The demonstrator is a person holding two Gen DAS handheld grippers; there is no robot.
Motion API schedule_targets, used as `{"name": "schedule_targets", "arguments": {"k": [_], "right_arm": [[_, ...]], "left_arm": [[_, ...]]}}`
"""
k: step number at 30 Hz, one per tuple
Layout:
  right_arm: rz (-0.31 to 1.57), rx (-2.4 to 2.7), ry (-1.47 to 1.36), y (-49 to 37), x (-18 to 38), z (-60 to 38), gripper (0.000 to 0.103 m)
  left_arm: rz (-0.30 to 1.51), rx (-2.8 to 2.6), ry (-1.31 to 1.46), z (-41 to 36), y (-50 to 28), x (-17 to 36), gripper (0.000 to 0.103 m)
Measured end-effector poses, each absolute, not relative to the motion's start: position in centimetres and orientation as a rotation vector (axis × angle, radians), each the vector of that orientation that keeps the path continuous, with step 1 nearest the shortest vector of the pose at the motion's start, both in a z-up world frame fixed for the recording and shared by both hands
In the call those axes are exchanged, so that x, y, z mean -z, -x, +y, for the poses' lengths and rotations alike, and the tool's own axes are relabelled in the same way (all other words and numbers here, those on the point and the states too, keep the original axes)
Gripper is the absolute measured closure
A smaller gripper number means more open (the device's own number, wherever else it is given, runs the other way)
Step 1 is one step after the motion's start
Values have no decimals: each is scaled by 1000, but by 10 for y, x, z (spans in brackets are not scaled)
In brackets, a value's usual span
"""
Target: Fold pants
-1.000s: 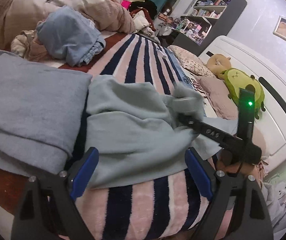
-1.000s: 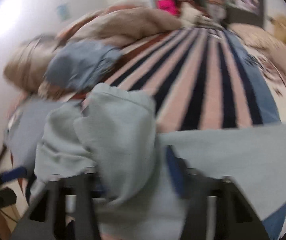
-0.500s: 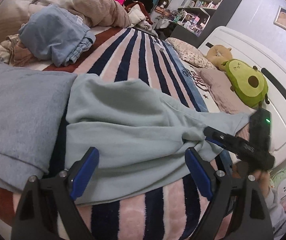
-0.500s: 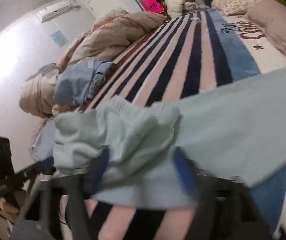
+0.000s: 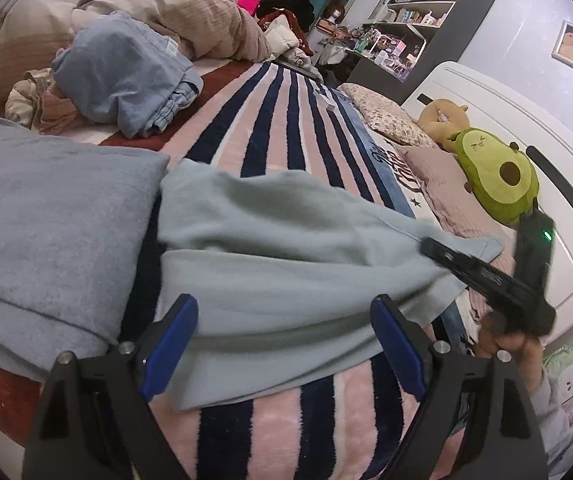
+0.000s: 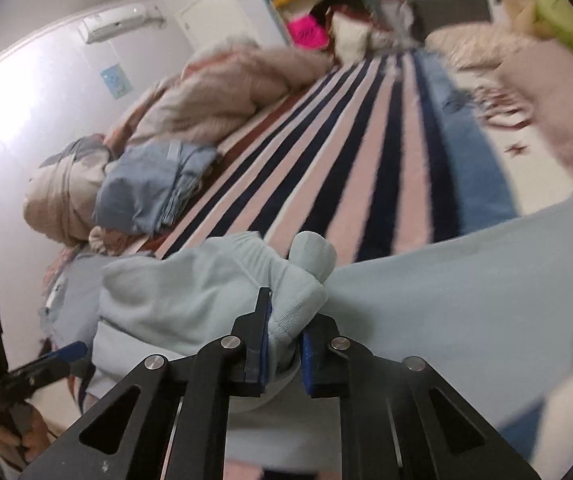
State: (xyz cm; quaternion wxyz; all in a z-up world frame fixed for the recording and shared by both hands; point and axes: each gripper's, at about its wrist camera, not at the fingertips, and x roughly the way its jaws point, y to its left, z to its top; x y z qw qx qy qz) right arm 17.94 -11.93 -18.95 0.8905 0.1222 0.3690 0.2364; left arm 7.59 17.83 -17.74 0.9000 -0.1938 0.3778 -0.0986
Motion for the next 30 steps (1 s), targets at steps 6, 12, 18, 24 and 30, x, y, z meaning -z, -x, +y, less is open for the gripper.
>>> {"name": "schedule_targets", "arguments": {"k": [6, 12, 18, 24, 30], "right_arm": [[820, -399, -264, -144, 214, -139, 93], [736, -370, -223, -152, 189, -155, 53], [863, -553, -122, -216, 185, -121, 43], [1011, -677, -10, -235, 213, -86, 74], [876, -544, -122, -203, 194, -124, 98]], "left_arm": [[793, 209, 399, 175, -79, 181, 18], [772, 207, 309, 174, -92, 162, 17], [835, 239, 301, 169, -127, 173, 18], [876, 234, 296, 166, -128, 190, 18], [879, 238, 278, 162, -117, 196, 18]]}}
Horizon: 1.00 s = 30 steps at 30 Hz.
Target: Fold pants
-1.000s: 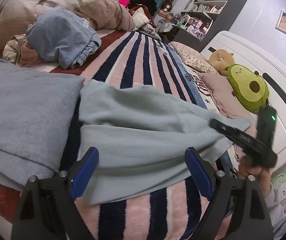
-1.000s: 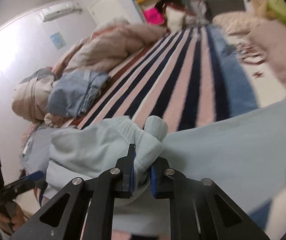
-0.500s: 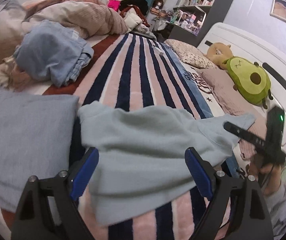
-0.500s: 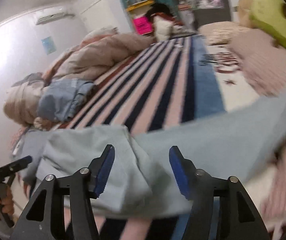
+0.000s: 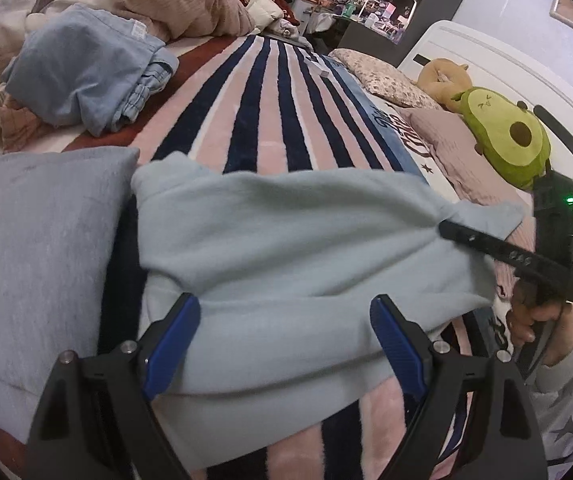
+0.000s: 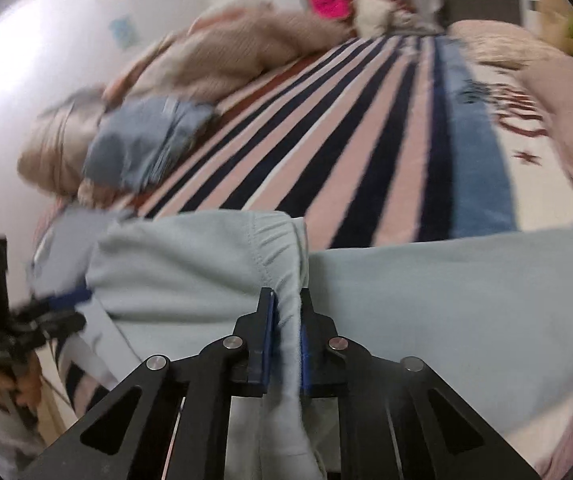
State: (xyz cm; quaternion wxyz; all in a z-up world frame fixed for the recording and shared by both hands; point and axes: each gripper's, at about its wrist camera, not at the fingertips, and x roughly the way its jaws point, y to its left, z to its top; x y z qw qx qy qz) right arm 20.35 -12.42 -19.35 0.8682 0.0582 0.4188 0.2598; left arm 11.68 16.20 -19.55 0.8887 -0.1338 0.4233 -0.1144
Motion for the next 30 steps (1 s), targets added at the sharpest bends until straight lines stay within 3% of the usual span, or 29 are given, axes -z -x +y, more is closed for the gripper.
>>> {"name": "schedule_targets", "arguments": {"k": [5, 8, 9, 10, 12, 20, 22, 27, 30], "right_arm": [[883, -423, -127, -193, 198, -129, 98], [953, -467, -135, -202, 212, -124, 88], [964, -483, -146, -208, 214, -127, 80], [965, -490, -157, -212, 213, -130, 63], [961, -522, -197, -222, 213, -138, 47], [991, -737, -298, -269, 218, -127, 51], [980, -707, -247, -270, 214, -117, 83], [852, -586, -239, -251, 192, -125, 84], [878, -459, -210, -248, 193, -131, 84]], "left_arm": [[882, 218, 252, 156, -108, 198, 18], [881, 213, 261, 160, -104, 198, 18], [875, 216, 273, 163, -102, 196, 18], [868, 217, 286, 167, -100, 194, 18], [845, 213, 315, 175, -96, 190, 18], [836, 186, 348, 192, -92, 188, 18], [838, 186, 345, 190, -92, 189, 18], [862, 182, 334, 186, -96, 196, 18], [878, 166, 316, 184, -97, 201, 18]]}}
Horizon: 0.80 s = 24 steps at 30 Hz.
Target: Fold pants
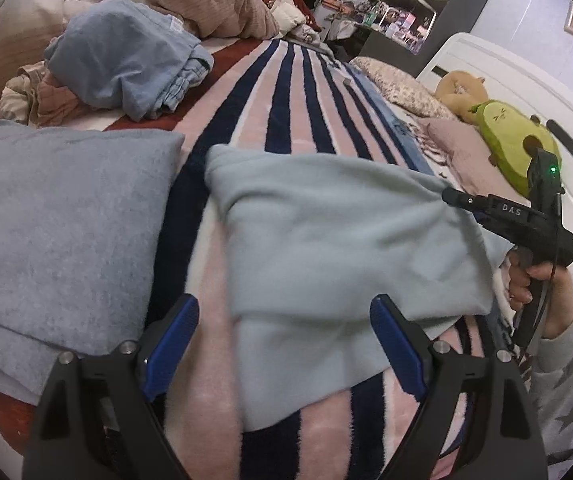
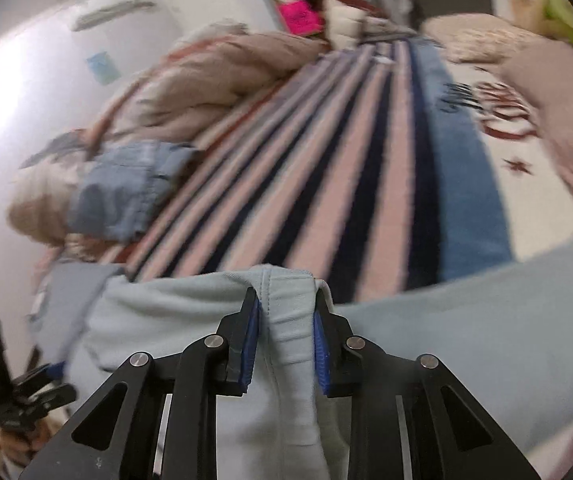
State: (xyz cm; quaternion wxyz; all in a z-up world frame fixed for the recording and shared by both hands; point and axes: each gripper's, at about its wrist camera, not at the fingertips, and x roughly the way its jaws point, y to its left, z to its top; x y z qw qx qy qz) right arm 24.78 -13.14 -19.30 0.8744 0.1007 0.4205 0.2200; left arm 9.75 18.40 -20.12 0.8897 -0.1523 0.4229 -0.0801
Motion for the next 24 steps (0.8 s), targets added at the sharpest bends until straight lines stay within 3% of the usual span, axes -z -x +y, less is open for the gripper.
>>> {"name": "schedule_targets", "arguments": {"k": [5, 7, 8, 12, 16, 20, 24], "right_arm": [[1001, -421, -192, -265, 223, -132, 78], [968, -391, -195, -259, 213, -134, 56], [933, -382, -183, -255, 205, -135, 53], [770, -475, -131, -226, 166, -119, 53], [731, -620, -79, -206, 152, -78, 53], [785, -879, 10, -188, 168, -17, 55], [832, -994, 64, -179, 192, 18, 63]], "left_arm": [[863, 181, 324, 185, -92, 197, 18], [849, 181, 334, 190, -87, 193, 18], [843, 180, 343, 193, -84, 192, 18], [822, 176, 373, 204, -81, 188, 18], [808, 166, 392, 207, -84, 182, 18], [785, 172, 382, 205, -83, 173, 18], [777, 167, 376, 207, -80, 170, 18]]}}
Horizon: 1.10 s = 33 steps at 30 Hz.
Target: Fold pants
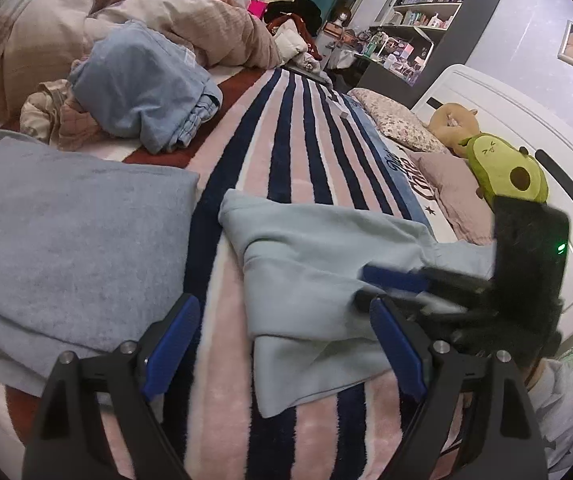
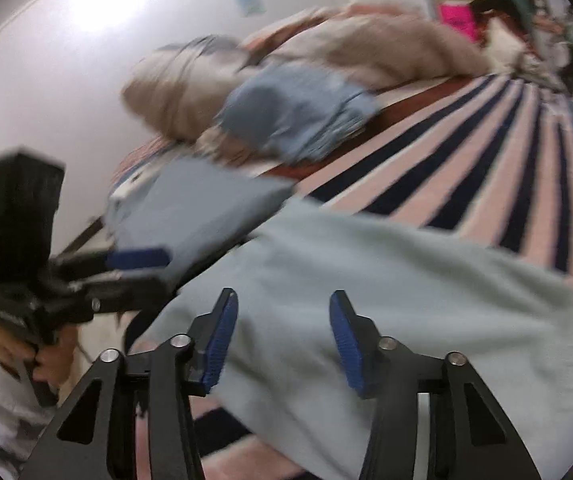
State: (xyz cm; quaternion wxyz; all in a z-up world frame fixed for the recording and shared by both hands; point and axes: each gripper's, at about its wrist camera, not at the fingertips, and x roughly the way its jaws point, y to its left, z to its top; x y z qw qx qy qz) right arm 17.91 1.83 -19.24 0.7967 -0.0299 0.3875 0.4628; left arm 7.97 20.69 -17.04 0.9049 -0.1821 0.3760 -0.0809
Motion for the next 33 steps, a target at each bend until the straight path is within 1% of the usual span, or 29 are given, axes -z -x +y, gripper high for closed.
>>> {"name": "schedule_targets", "arguments": {"k": [1, 2, 3, 4, 8, 12, 13, 14, 16, 17, 21, 24, 26, 28, 29, 31, 33], "right_arm": [[857, -1020, 51, -180, 199, 24, 64], [869, -1036, 40, -179, 204, 27, 66], [875, -1058, 35, -178, 207, 31, 81], [876, -1074, 41, -176, 208, 35, 99], [884, -1169, 79, -154, 213, 41, 100], [914, -1077, 129, -146, 227, 30, 100], [917, -1057, 124, -147, 225, 24, 97], [917, -1054, 107, -149, 222, 15, 91], [869, -1019, 12, -158, 205, -19, 53], [843, -983, -32, -163, 197, -37, 48], [801, -678, -109, -194, 181, -119, 48], [857, -532, -76, -207, 195, -151, 48], [893, -467, -100, -205, 202, -174, 48], [838, -422, -183, -191, 194, -210, 48], [800, -349, -201, -182, 187, -229, 47], [742, -197, -204, -168, 176, -260, 37], [739, -88, -220, -166, 172, -285, 35]], "left_arm": [[779, 166, 377, 208, -79, 171, 18], [783, 163, 378, 209, -79, 172, 18], [786, 160, 378, 209, -78, 173, 18], [788, 160, 380, 210, -78, 174, 18], [790, 176, 384, 208, -77, 176, 18], [818, 174, 360, 198, -83, 182, 18], [827, 172, 357, 197, -85, 184, 18], [833, 170, 356, 195, -86, 186, 18], [842, 169, 364, 195, -89, 190, 18], [847, 168, 370, 196, -90, 192, 18], [849, 164, 369, 190, -93, 194, 18], [853, 165, 344, 182, -95, 194, 18], [870, 157, 330, 178, -96, 198, 18], [883, 156, 328, 177, -98, 202, 18], [887, 157, 331, 177, -99, 203, 18], [887, 161, 334, 175, -100, 203, 18], [879, 169, 327, 172, -101, 200, 18]]}}
